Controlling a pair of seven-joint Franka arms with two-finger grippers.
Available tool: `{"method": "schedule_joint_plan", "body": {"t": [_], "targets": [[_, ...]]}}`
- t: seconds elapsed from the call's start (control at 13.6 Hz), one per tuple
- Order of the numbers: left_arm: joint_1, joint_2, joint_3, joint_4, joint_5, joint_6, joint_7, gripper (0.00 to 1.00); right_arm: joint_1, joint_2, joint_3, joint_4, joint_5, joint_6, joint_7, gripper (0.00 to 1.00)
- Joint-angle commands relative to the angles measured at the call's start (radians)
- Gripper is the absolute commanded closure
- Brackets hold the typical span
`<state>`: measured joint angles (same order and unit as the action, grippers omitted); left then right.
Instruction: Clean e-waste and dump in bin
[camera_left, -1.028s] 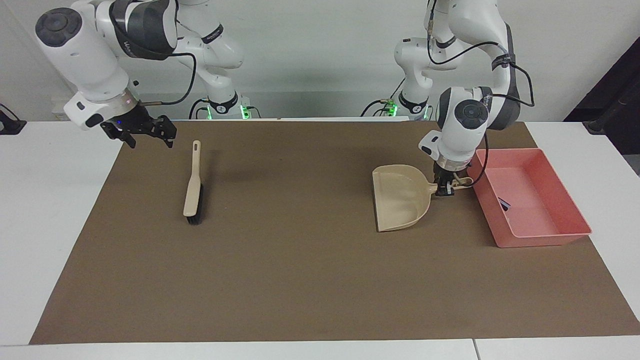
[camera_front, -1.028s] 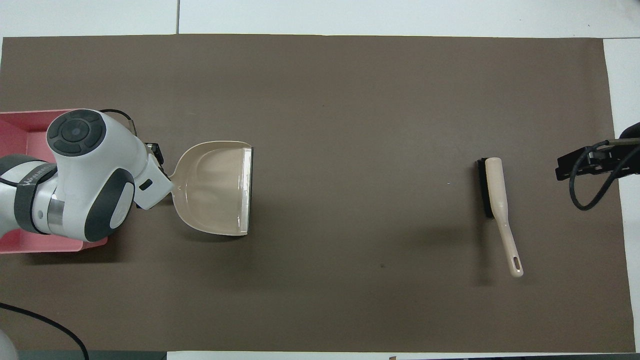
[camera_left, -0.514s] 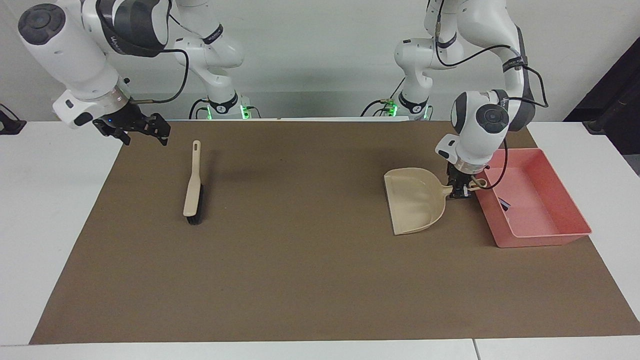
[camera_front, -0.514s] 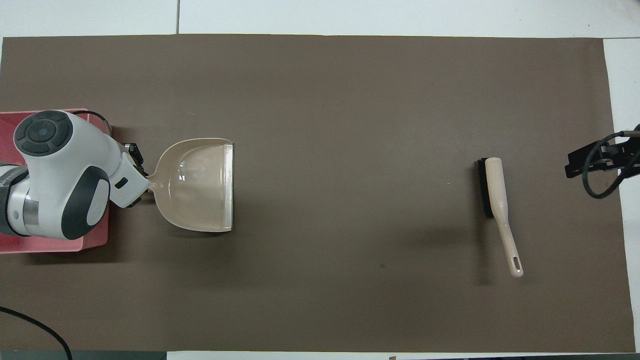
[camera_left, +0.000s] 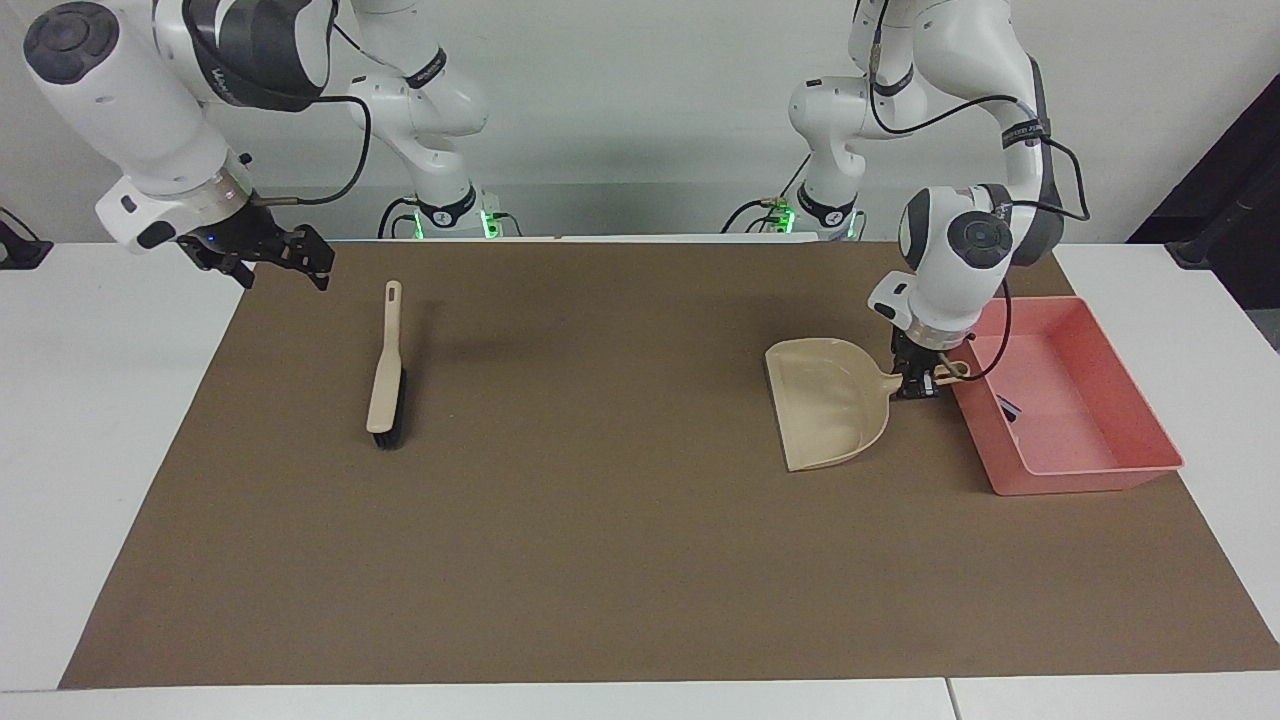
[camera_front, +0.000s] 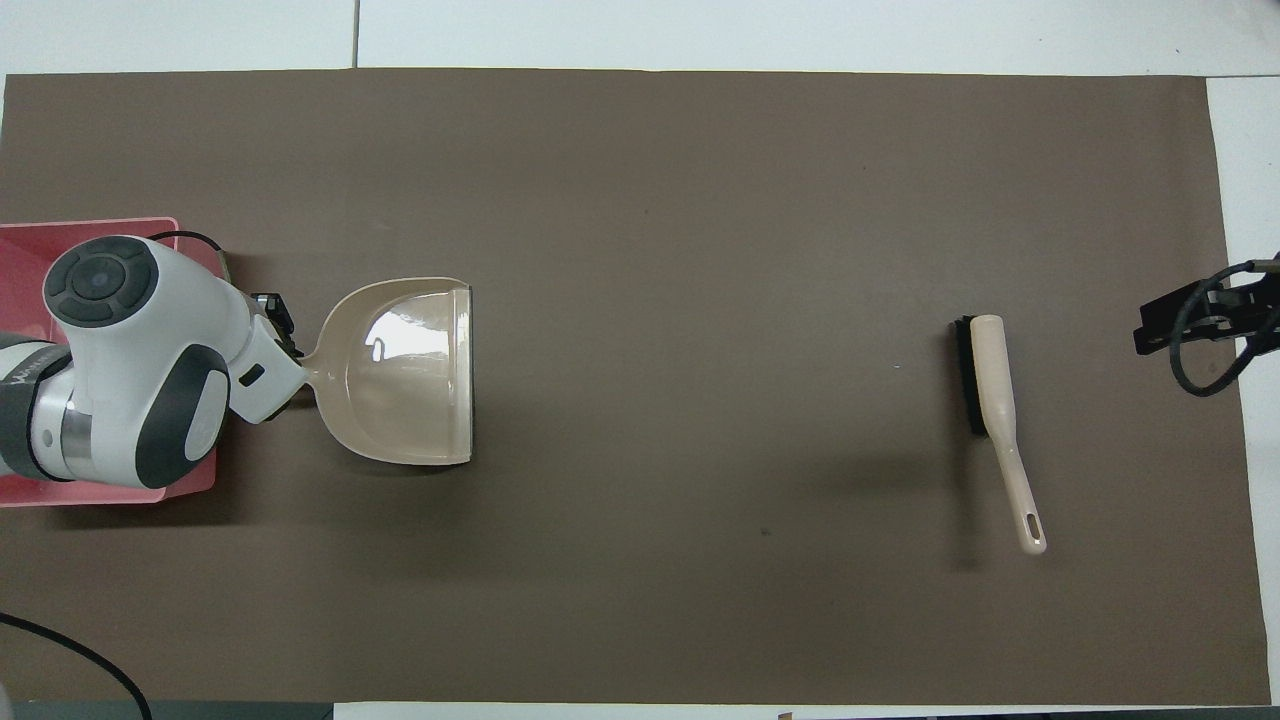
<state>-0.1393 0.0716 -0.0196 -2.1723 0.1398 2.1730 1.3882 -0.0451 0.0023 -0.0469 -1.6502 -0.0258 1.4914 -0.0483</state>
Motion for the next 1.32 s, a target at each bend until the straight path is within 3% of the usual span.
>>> {"method": "schedule_joint_plan", "body": {"t": [0.0,0.22,0.29,0.51,0.73,1.1,1.25], "targets": [[-0.026,-0.038,0.001,-0.052,-0.012,0.014,-0.014,0.72,0.005,0.01,-0.011,0.024,0.004,-0.022,0.018,0.01],[-0.06,-0.039,0.003,-0.04,-0.012,0.014,-0.07,0.14,0.06,0.005,-0.062,0.018,0.004,-0.028,0.024,0.01],[-0.062,-0.044,0.003,-0.037,-0.012,0.01,-0.092,0.04,0.057,0.002,-0.071,0.018,0.009,-0.026,0.027,0.01],[-0.048,-0.119,0.006,-0.024,-0.012,-0.024,-0.2,0.02,0.057,-0.015,-0.079,0.013,0.012,-0.022,0.025,0.01],[-0.002,-0.174,0.006,-0.024,-0.012,-0.164,-0.456,0.02,0.057,-0.042,-0.08,0.001,0.013,-0.017,0.027,0.01],[0.058,-0.202,0.01,-0.003,-0.015,-0.171,-0.751,0.02,0.041,-0.045,-0.085,-0.011,0.014,0.012,0.027,0.01],[0.058,-0.191,0.01,0.049,-0.025,-0.171,-1.017,0.02,0.039,-0.045,-0.085,-0.011,0.014,0.01,0.024,0.01]]}}
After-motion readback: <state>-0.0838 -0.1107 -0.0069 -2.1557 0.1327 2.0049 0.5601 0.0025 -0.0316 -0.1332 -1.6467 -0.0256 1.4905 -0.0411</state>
